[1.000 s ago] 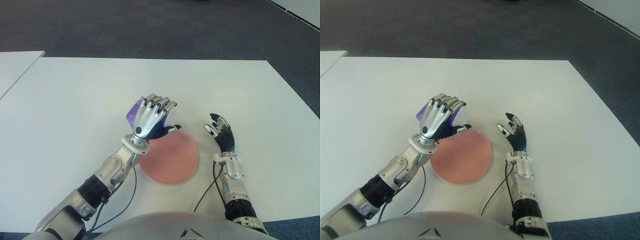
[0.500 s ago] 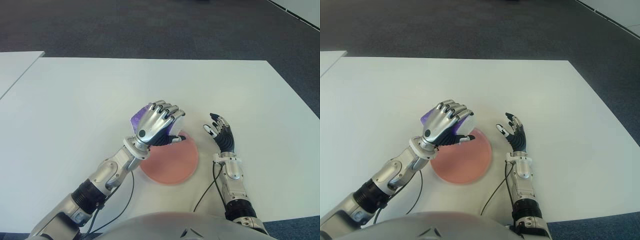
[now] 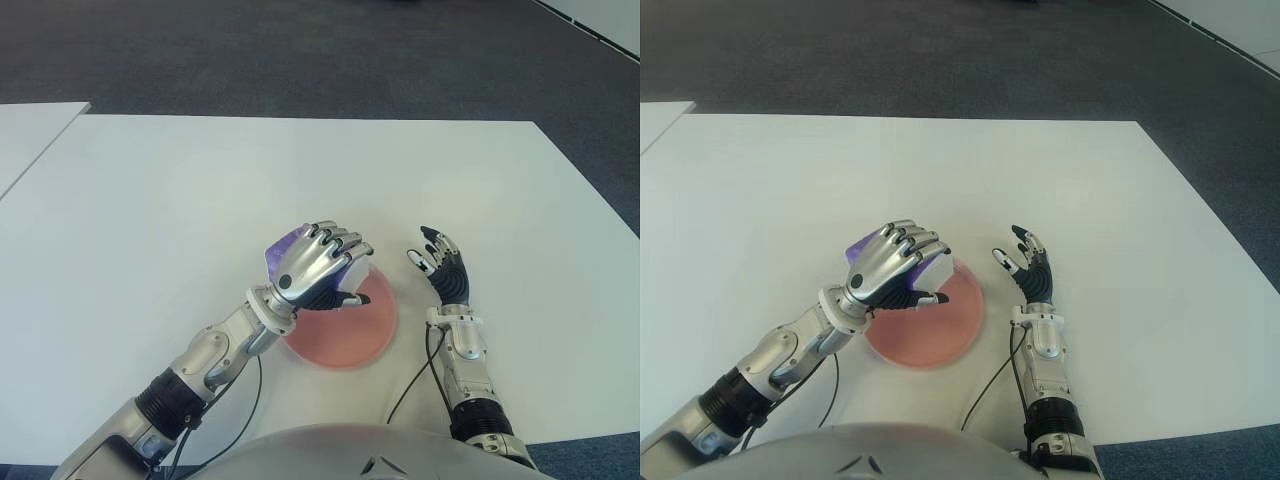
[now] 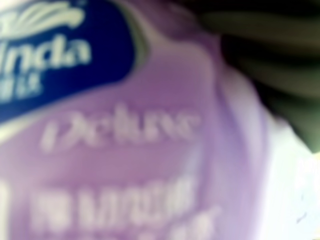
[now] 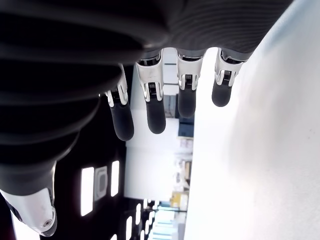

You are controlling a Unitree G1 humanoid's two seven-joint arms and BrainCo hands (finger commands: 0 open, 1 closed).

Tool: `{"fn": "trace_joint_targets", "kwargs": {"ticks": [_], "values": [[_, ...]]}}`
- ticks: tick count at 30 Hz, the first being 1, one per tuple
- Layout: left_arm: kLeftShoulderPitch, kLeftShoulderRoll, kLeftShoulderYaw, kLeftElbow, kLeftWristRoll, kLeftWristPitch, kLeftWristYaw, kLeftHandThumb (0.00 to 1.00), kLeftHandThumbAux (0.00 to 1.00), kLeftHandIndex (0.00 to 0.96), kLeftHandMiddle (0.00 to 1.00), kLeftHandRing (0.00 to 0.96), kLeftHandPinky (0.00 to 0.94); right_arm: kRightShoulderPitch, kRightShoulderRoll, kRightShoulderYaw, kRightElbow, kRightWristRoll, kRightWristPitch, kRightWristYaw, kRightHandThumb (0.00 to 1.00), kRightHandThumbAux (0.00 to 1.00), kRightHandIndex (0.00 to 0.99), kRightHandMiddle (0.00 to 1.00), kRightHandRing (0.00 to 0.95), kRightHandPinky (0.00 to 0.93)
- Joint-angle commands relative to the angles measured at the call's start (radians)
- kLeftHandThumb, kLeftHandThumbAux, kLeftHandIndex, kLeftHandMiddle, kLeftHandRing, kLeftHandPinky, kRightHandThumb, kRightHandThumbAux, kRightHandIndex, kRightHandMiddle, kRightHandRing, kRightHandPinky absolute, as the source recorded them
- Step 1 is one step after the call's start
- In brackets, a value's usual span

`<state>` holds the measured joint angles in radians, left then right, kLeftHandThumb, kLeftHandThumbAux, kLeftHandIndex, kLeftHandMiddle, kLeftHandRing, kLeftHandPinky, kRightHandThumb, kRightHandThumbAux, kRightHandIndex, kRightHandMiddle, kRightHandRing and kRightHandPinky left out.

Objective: Put the tissue paper into the plate.

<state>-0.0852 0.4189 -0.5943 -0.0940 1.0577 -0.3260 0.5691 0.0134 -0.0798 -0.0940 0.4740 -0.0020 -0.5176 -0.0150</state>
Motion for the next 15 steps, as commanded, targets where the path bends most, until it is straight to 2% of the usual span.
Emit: {"fn": "trace_joint_targets", "kwargs": {"ticks": [1, 12, 15], "values": [[0.017, -0.001, 0.000, 0.034, -0.018, -0.033, -0.025, 0.853, 0.664, 0.403, 0.531, 0.839, 0.828, 0.106, 0.035, 0.014, 0.148, -0.009, 0.077, -0.007, 0.268, 0.634, 0.245, 0.221, 0.113, 0.000], [0.038, -0.025, 0.008, 0.040, -0.045, -0.046, -0.058, 0.852, 0.665, 0.400, 0.529, 0.836, 0.834, 0.102, 0.038, 0.019, 0.155, -0.012, 0.068, -0.017, 0.261, 0.627, 0.236, 0.224, 0.117, 0.000], [0.040, -0.032, 0.011, 0.042, -0.044, -0.045, -0.056, 0.852, 0.665, 0.399, 0.528, 0.836, 0.829, 0.100, 0.038, 0.020, 0.161, -0.014, 0.057, -0.019, 0.264, 0.637, 0.237, 0.222, 0.121, 0.025]]}}
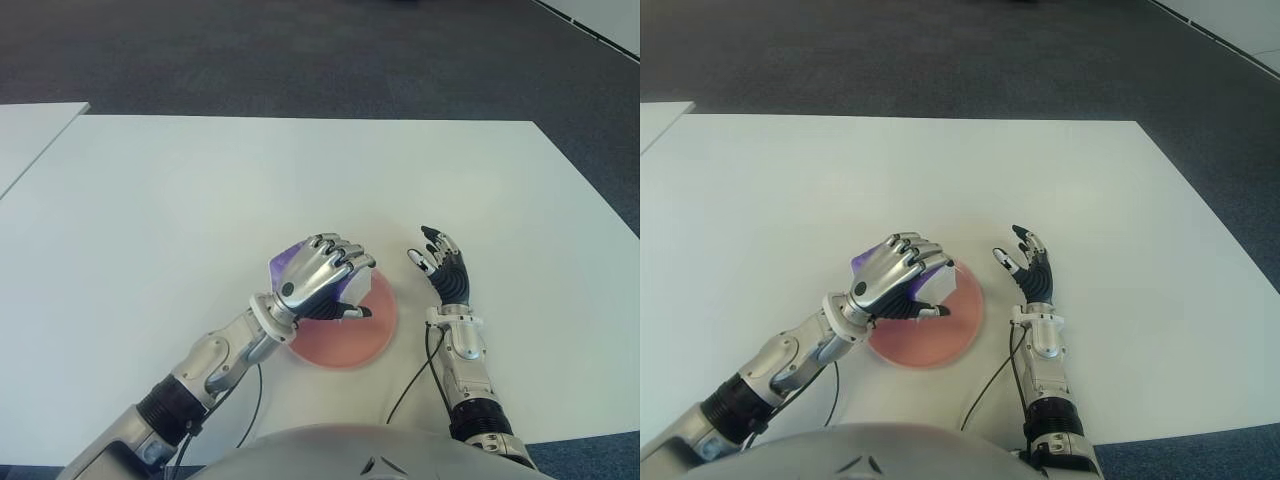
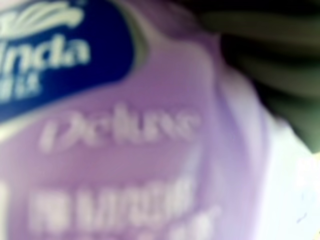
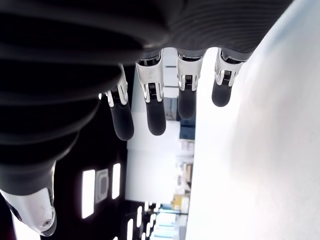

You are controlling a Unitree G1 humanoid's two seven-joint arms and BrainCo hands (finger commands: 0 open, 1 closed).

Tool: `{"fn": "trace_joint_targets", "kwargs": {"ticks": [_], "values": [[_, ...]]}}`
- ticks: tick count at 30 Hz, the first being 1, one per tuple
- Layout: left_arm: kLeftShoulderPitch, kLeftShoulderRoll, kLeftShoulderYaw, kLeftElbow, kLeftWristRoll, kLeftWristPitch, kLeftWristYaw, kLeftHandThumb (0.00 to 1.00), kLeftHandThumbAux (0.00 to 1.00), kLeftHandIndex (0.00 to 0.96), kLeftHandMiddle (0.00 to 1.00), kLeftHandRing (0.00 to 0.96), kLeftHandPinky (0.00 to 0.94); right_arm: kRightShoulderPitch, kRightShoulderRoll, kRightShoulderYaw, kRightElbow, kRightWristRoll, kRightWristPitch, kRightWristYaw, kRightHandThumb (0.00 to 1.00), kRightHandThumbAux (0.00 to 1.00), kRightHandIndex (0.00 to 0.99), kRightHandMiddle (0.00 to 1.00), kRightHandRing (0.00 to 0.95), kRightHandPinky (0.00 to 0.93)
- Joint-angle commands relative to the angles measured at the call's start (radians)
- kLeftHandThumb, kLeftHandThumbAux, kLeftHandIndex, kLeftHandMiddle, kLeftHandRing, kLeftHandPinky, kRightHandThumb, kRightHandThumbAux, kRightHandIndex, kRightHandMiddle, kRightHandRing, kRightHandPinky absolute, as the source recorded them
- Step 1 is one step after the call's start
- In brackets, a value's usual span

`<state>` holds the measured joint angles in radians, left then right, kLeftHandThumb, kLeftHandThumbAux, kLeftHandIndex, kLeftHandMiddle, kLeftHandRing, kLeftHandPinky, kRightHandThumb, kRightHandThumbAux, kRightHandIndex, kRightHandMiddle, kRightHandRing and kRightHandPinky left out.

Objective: Put the tissue paper into the plate.

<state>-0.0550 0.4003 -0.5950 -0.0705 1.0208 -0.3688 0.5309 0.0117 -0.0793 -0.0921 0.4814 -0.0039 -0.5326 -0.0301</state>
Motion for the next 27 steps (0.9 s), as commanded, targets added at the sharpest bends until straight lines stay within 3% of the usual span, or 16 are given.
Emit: {"fn": "trace_joint_targets", "kwargs": {"ticks": [1, 6, 9, 11, 13, 14, 17, 22, 27], "values": [[0.009, -0.017, 0.012, 0.019, -0.009, -0.003, -0.018, 0.852, 0.665, 0.399, 0.528, 0.836, 0.828, 0.101, 0.038, 0.018, 0.155, -0.014, 0.069, -0.004, 0.265, 0.639, 0.237, 0.222, 0.122, 0.029], [0.007, -0.039, 0.008, 0.011, -0.028, -0.002, -0.045, 0.852, 0.665, 0.400, 0.526, 0.827, 0.821, 0.096, 0.038, 0.020, 0.169, -0.017, 0.052, -0.007, 0.263, 0.657, 0.241, 0.211, 0.128, 0.070], [0.029, -0.052, 0.007, -0.037, -0.112, 0.022, -0.175, 0.852, 0.660, 0.415, 0.559, 0.769, 0.754, 0.087, 0.040, 0.018, 0.192, -0.025, 0.008, -0.025, 0.273, 0.663, 0.243, 0.204, 0.133, 0.096], [0.046, -0.054, 0.010, -0.068, -0.141, 0.040, -0.232, 0.760, 0.679, 0.421, 0.541, 0.615, 0.592, 0.081, 0.042, 0.017, 0.211, -0.033, -0.027, -0.039, 0.291, 0.665, 0.253, 0.203, 0.142, 0.124], [0.073, -0.047, 0.013, -0.115, -0.147, 0.060, -0.282, 0.555, 0.528, 0.377, 0.415, 0.429, 0.436, 0.072, 0.042, 0.016, 0.233, -0.039, -0.060, -0.053, 0.305, 0.666, 0.262, 0.204, 0.149, 0.141], [0.087, -0.041, 0.015, -0.140, -0.145, 0.068, -0.303, 0.459, 0.453, 0.307, 0.322, 0.323, 0.334, 0.067, 0.041, 0.016, 0.244, -0.041, -0.073, -0.059, 0.313, 0.668, 0.270, 0.205, 0.152, 0.140], [0.102, -0.031, 0.021, -0.190, -0.129, 0.094, -0.363, 0.326, 0.352, 0.197, 0.186, 0.173, 0.187, 0.056, 0.044, 0.016, 0.271, -0.042, -0.103, -0.071, 0.328, 0.677, 0.280, 0.202, 0.149, 0.127], [0.112, -0.031, 0.031, -0.274, -0.100, 0.146, -0.472, 0.188, 0.293, 0.065, 0.055, 0.044, 0.047, 0.049, 0.055, 0.016, 0.291, -0.037, -0.192, -0.082, 0.358, 0.695, 0.286, 0.188, 0.146, 0.136], [0.119, -0.034, 0.044, -0.322, -0.110, 0.171, -0.545, 0.114, 0.272, 0.012, 0.009, 0.007, 0.007, 0.063, 0.055, 0.022, 0.272, -0.031, -0.224, -0.071, 0.363, 0.698, 0.275, 0.179, 0.154, 0.160]]}}
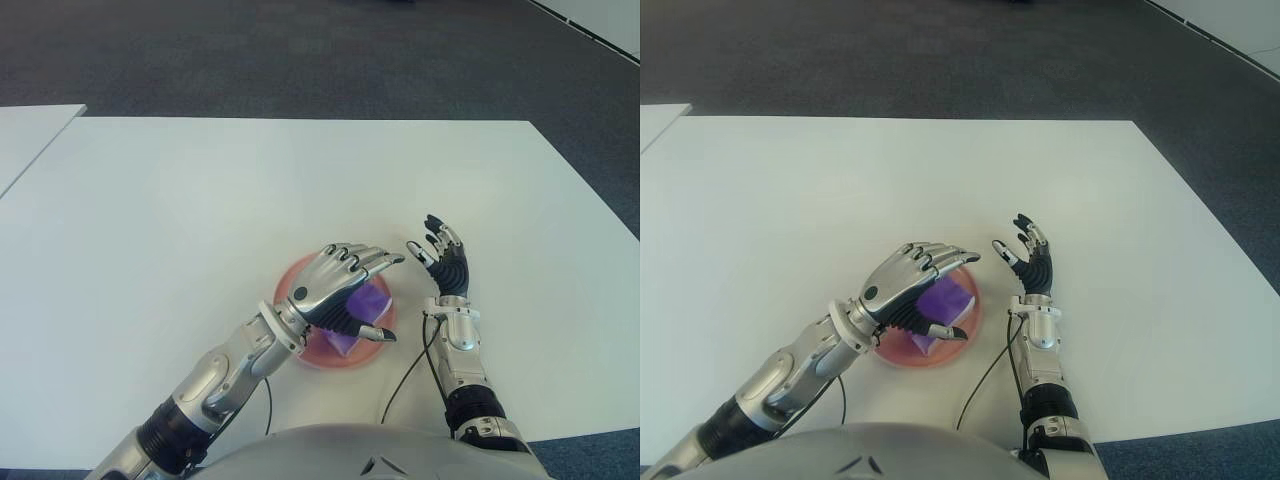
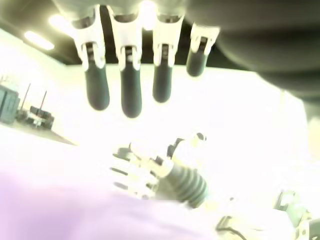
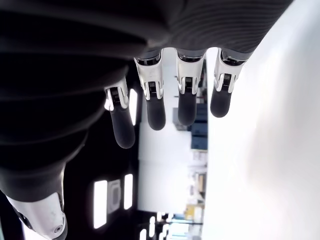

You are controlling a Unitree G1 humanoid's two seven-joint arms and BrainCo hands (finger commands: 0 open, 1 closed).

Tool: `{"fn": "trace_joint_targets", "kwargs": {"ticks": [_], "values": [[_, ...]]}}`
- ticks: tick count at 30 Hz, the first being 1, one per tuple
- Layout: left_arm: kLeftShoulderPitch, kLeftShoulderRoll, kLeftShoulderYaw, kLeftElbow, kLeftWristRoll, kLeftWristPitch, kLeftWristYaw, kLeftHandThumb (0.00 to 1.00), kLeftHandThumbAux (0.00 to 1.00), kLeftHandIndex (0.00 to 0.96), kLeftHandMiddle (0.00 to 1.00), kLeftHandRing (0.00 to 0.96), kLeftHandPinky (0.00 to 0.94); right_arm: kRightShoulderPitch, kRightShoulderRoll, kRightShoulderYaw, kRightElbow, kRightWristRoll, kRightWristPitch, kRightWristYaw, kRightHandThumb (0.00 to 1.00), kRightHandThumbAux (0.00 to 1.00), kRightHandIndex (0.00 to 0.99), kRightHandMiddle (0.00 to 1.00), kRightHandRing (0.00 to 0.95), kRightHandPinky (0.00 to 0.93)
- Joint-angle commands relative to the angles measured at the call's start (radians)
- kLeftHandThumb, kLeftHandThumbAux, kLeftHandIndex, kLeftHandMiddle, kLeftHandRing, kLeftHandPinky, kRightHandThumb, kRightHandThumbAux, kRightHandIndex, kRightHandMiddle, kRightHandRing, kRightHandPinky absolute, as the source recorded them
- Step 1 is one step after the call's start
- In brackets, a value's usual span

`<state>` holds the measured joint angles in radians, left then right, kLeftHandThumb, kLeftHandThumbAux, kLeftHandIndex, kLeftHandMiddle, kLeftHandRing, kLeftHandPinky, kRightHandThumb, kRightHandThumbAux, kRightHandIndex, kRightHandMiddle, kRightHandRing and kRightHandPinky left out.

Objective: Put the tissue paper into the plate.

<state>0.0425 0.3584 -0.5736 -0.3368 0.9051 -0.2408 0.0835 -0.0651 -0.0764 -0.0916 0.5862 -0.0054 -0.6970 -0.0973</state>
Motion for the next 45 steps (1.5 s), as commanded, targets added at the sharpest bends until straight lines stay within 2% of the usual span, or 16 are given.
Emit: {"fn": "trace_joint_targets", "kwargs": {"ticks": [1, 4, 8, 14, 19, 22, 26, 28, 30, 31, 32, 34, 37, 38, 43, 45], "values": [[0.024, 0.007, 0.025, -0.063, 0.004, 0.049, -0.112, 0.107, 0.270, 0.007, 0.006, 0.004, 0.004, 0.141, 0.052, 0.023, 0.168, -0.028, -0.064, -0.001, 0.363, 0.699, 0.273, 0.178, 0.155, 0.162], [0.028, 0.005, 0.031, -0.082, 0.000, 0.060, -0.148, 0.096, 0.258, 0.002, 0.001, 0.001, 0.001, 0.139, 0.047, 0.030, 0.177, -0.041, -0.072, -0.003, 0.351, 0.709, 0.263, 0.170, 0.150, 0.150], [0.029, 0.005, 0.040, -0.095, 0.001, 0.063, -0.169, 0.090, 0.246, 0.000, 0.000, 0.000, 0.000, 0.141, 0.037, 0.041, 0.180, -0.081, -0.075, -0.036, 0.281, 0.706, 0.202, 0.151, 0.136, 0.140], [0.013, -0.004, 0.071, -0.122, 0.003, 0.081, -0.195, 0.089, 0.242, 0.000, 0.000, 0.000, 0.000, 0.147, 0.024, 0.062, 0.169, -0.128, -0.067, -0.081, 0.255, 0.661, 0.170, 0.167, 0.175, 0.226], [-0.026, -0.039, 0.110, -0.141, 0.029, 0.136, -0.216, 0.098, 0.239, 0.000, 0.000, 0.000, 0.000, 0.133, 0.036, 0.063, 0.177, -0.096, -0.039, -0.071, 0.307, 0.628, 0.221, 0.235, 0.257, 0.290], [-0.015, -0.061, 0.119, -0.140, 0.055, 0.164, -0.195, 0.101, 0.237, 0.000, 0.000, 0.000, 0.000, 0.128, 0.041, 0.061, 0.179, -0.078, -0.004, -0.053, 0.326, 0.625, 0.249, 0.255, 0.276, 0.304], [0.013, -0.113, 0.149, -0.111, 0.050, 0.221, -0.140, 0.105, 0.237, 0.012, 0.000, 0.000, 0.029, 0.111, 0.036, 0.051, 0.218, -0.059, 0.059, -0.030, 0.317, 0.620, 0.263, 0.248, 0.249, 0.254], [0.038, -0.165, 0.182, -0.087, 0.017, 0.253, -0.077, 0.111, 0.240, 0.079, 0.025, 0.017, 0.078, 0.113, 0.041, 0.049, 0.214, -0.056, 0.067, -0.029, 0.308, 0.604, 0.258, 0.238, 0.232, 0.227], [0.054, -0.214, 0.236, -0.038, -0.065, 0.243, 0.011, 0.121, 0.253, 0.142, 0.067, 0.049, 0.113, 0.113, 0.046, 0.044, 0.207, -0.035, 0.088, -0.008, 0.308, 0.597, 0.255, 0.232, 0.215, 0.190], [0.065, -0.251, 0.266, -0.020, -0.134, 0.230, 0.048, 0.128, 0.261, 0.173, 0.088, 0.066, 0.128, 0.109, 0.047, 0.041, 0.209, -0.021, 0.104, 0.008, 0.308, 0.595, 0.254, 0.228, 0.206, 0.168], [0.075, -0.277, 0.286, -0.009, -0.182, 0.220, 0.074, 0.152, 0.292, 0.209, 0.147, 0.128, 0.180, 0.107, 0.048, 0.039, 0.210, -0.011, 0.114, 0.019, 0.310, 0.599, 0.257, 0.229, 0.194, 0.132], [0.094, -0.315, 0.319, 0.009, -0.265, 0.195, 0.108, 0.173, 0.320, 0.242, 0.198, 0.182, 0.225, 0.105, 0.048, 0.038, 0.209, -0.001, 0.131, 0.031, 0.311, 0.603, 0.261, 0.229, 0.183, 0.101], [0.137, -0.367, 0.376, 0.048, -0.402, 0.140, 0.155, 0.266, 0.440, 0.290, 0.280, 0.261, 0.288, 0.104, 0.044, 0.039, 0.205, 0.002, 0.162, 0.040, 0.300, 0.615, 0.249, 0.223, 0.163, 0.073], [0.152, -0.379, 0.391, 0.059, -0.439, 0.123, 0.165, 0.303, 0.492, 0.306, 0.300, 0.280, 0.301, 0.103, 0.042, 0.040, 0.203, 0.001, 0.172, 0.041, 0.285, 0.623, 0.238, 0.217, 0.156, 0.070], [0.228, -0.386, 0.451, 0.123, -0.574, 0.033, 0.173, 0.389, 0.594, 0.338, 0.340, 0.318, 0.333, 0.104, 0.034, 0.044, 0.197, -0.007, 0.205, 0.040, 0.241, 0.642, 0.213, 0.209, 0.145, 0.063], [0.244, -0.383, 0.476, 0.155, -0.614, 0.020, 0.162, 0.537, 0.649, 0.376, 0.351, 0.334, 0.351, 0.106, 0.033, 0.045, 0.196, -0.009, 0.210, 0.040, 0.224, 0.650, 0.213, 0.210, 0.147, 0.062]]}}
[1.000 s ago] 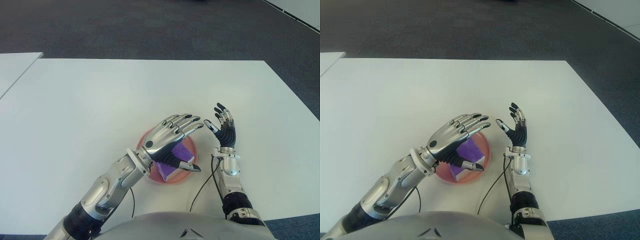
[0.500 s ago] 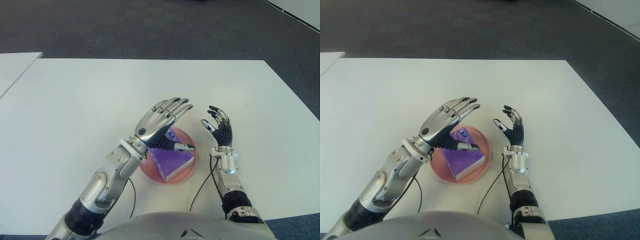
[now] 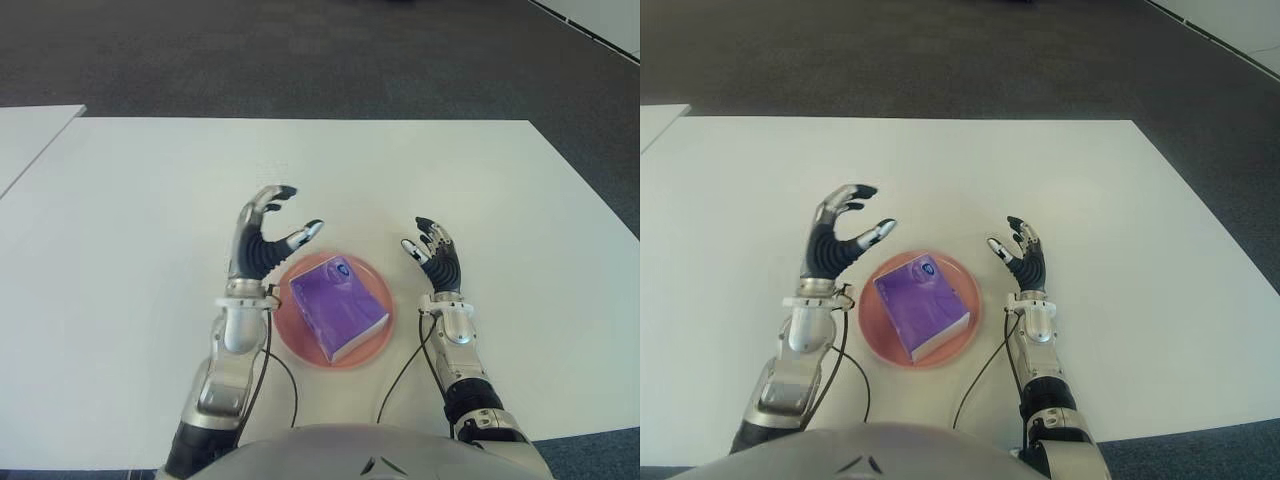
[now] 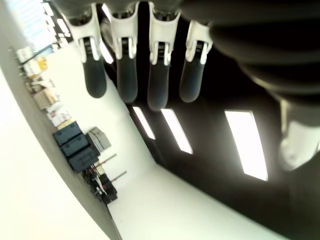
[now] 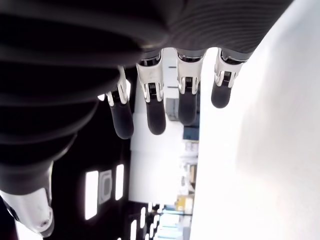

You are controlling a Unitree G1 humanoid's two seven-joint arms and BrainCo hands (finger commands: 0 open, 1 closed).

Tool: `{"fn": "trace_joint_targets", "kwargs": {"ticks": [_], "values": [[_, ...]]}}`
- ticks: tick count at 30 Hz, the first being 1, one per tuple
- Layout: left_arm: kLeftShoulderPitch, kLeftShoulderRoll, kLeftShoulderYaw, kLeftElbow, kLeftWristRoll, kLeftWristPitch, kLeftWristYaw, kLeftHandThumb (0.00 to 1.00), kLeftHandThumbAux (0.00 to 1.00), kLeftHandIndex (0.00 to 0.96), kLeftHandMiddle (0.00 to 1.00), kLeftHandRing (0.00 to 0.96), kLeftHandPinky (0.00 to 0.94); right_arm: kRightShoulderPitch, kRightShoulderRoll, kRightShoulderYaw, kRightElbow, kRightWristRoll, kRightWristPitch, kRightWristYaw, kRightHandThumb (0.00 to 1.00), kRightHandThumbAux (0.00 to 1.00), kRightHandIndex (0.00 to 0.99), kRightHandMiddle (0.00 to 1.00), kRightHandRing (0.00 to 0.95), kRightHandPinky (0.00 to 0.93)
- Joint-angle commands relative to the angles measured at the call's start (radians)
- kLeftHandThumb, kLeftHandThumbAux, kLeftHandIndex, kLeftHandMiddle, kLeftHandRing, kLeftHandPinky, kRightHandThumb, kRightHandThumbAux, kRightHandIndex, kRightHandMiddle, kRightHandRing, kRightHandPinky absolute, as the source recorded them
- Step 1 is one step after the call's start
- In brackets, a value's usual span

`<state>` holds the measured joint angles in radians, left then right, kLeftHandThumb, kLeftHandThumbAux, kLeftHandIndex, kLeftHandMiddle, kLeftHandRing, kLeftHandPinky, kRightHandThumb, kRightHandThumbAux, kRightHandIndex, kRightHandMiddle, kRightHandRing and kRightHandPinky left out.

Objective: Put the tissue paper into the plate.

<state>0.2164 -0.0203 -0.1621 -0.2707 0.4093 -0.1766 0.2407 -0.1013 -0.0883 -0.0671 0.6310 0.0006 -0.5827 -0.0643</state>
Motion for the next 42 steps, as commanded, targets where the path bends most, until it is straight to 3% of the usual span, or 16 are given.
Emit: {"fn": "trace_joint_targets", "kwargs": {"ticks": [1, 5, 10, 13, 21, 29, 42], "values": [[0.074, -0.006, 0.071, 0.098, -0.130, -0.046, 0.001, 0.595, 0.670, 0.390, 0.357, 0.342, 0.359, 0.144, 0.045, 0.021, 0.150, -0.016, 0.097, 0.007, 0.218, 0.653, 0.217, 0.215, 0.150, 0.057], [0.068, -0.035, 0.095, 0.135, -0.205, -0.014, -0.016, 0.677, 0.700, 0.410, 0.368, 0.361, 0.380, 0.156, 0.044, 0.025, 0.138, -0.018, 0.098, 0.011, 0.212, 0.660, 0.227, 0.228, 0.155, 0.040], [-0.043, -0.065, 0.213, 0.483, -0.386, -0.073, -0.041, 0.697, 0.707, 0.414, 0.376, 0.374, 0.393, 0.171, 0.041, 0.031, 0.118, -0.021, 0.101, 0.014, 0.214, 0.662, 0.227, 0.236, 0.159, 0.034], [-0.052, -0.077, 0.254, 0.579, -0.456, -0.103, -0.066, 0.699, 0.710, 0.415, 0.376, 0.375, 0.392, 0.176, 0.038, 0.031, 0.113, -0.020, 0.101, 0.015, 0.217, 0.660, 0.223, 0.235, 0.161, 0.049], [0.035, -0.092, 0.242, 0.601, -0.434, -0.176, -0.037, 0.696, 0.714, 0.411, 0.348, 0.364, 0.377, 0.188, 0.037, 0.028, 0.117, -0.010, 0.102, 0.029, 0.216, 0.658, 0.185, 0.231, 0.152, 0.024], [0.068, -0.082, 0.229, 0.628, -0.417, -0.215, -0.041, 0.694, 0.715, 0.409, 0.333, 0.356, 0.378, 0.194, 0.034, 0.032, 0.109, -0.029, 0.088, 0.011, 0.221, 0.661, 0.195, 0.236, 0.149, 0.016], [-0.022, -0.035, 0.266, 0.857, -0.476, -0.290, -0.143, 0.687, 0.717, 0.405, 0.322, 0.359, 0.381, 0.197, 0.033, 0.029, 0.112, -0.012, 0.080, 0.034, 0.246, 0.678, 0.211, 0.263, 0.172, 0.028]]}}
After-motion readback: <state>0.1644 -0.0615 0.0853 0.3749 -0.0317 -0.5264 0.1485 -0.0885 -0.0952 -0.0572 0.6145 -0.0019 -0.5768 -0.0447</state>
